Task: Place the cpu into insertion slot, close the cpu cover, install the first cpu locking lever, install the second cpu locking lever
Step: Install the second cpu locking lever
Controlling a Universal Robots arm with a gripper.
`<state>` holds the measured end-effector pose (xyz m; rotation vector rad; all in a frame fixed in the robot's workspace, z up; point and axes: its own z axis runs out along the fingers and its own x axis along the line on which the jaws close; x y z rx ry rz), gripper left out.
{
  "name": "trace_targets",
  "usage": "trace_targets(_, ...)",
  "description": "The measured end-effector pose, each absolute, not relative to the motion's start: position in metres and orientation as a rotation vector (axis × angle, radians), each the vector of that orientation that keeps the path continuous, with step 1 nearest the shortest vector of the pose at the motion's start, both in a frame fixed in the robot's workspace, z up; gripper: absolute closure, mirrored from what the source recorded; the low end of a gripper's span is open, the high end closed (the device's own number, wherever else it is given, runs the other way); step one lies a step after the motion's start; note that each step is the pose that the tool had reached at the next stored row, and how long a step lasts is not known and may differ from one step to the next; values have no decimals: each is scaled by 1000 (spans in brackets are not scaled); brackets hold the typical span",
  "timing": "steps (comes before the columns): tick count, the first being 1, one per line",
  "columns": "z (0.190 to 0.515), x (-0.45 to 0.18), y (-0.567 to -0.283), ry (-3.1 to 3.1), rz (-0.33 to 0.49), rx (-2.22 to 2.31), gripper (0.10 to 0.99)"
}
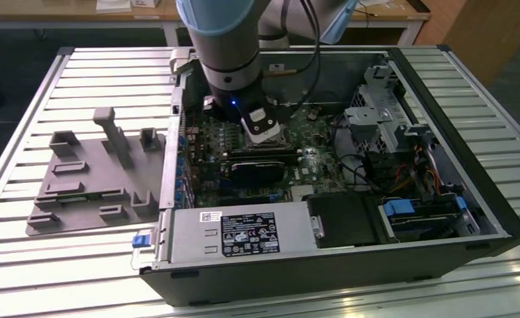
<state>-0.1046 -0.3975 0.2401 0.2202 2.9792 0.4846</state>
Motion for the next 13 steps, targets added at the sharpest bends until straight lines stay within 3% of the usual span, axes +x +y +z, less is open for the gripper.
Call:
trace_targets(7,246,-101,-398,2992,352,215,980)
trace_targets(13,247,-95,-398,2995,309,214,980)
